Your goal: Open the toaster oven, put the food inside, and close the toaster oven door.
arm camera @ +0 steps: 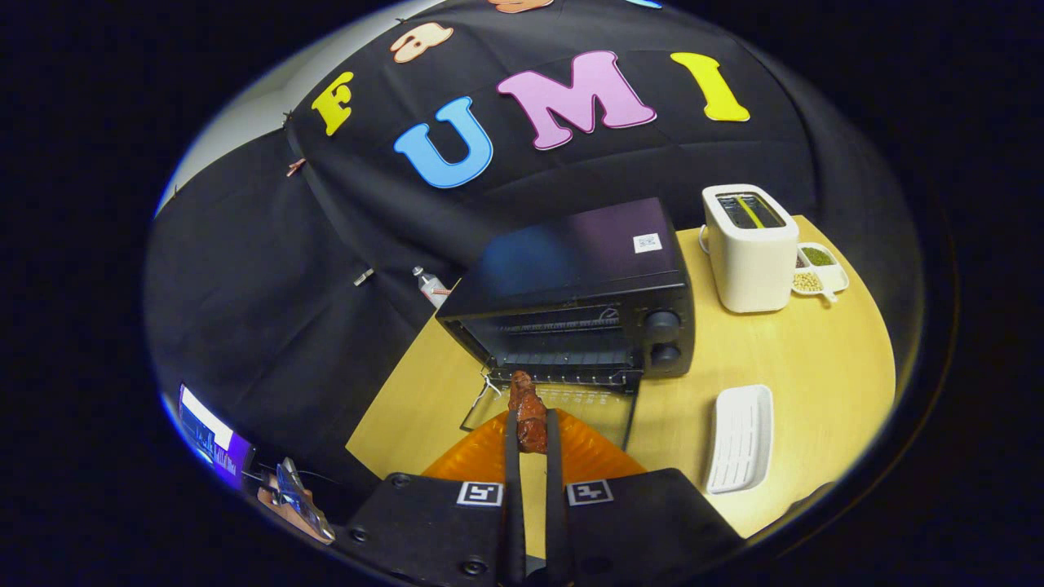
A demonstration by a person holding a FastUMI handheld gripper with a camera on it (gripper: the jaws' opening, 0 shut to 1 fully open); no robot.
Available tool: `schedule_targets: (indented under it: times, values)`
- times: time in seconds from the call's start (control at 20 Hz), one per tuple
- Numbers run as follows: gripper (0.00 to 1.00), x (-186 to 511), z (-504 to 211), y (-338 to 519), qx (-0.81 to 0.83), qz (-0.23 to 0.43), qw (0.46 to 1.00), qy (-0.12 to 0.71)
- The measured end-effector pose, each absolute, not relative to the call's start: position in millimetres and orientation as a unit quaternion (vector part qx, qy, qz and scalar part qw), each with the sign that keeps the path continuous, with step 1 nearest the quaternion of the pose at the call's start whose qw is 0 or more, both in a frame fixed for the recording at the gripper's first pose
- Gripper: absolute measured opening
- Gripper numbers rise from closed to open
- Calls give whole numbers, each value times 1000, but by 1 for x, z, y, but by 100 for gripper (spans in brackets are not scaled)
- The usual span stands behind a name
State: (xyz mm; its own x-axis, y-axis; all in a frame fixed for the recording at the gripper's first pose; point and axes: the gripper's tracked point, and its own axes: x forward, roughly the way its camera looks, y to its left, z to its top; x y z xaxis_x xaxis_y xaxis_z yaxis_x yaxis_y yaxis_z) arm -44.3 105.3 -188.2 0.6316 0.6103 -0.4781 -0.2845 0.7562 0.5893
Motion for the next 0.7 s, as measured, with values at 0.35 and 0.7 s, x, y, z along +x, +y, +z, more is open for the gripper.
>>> schedule_targets:
  times: [0.35,0.7]
  values:
    - [14,-1,-219,166,291,226,862,348]
    - [14,57,-247,189,341,186,865,319]
